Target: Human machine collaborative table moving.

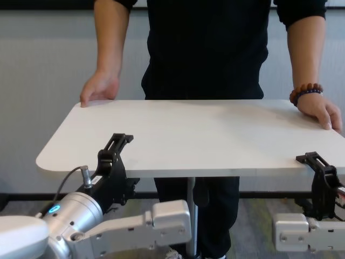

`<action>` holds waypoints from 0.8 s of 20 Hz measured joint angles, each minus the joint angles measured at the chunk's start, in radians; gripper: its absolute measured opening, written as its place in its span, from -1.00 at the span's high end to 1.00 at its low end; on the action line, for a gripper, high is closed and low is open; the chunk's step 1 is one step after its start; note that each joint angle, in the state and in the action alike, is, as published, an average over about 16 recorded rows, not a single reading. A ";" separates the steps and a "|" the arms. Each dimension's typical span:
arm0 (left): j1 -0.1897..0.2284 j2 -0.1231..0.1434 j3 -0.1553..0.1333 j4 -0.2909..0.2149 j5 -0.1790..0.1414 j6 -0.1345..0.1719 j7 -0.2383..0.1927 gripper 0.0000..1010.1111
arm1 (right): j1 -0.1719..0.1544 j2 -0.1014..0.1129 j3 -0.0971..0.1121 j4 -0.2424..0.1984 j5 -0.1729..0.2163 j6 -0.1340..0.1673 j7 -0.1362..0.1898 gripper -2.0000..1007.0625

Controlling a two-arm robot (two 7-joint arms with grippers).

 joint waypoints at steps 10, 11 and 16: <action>0.099 0.092 0.002 -0.184 0.016 0.052 -0.083 -0.98 | -0.123 0.086 0.004 -0.256 -0.013 0.066 0.078 -0.99; 0.113 0.102 -0.001 -0.206 0.015 0.056 -0.095 -0.98 | -0.139 0.095 0.008 -0.283 -0.011 0.071 0.085 -0.99; 0.182 0.144 -0.031 -0.307 -0.022 0.055 -0.152 -0.98 | -0.211 0.127 0.039 -0.389 0.023 0.068 0.103 -0.99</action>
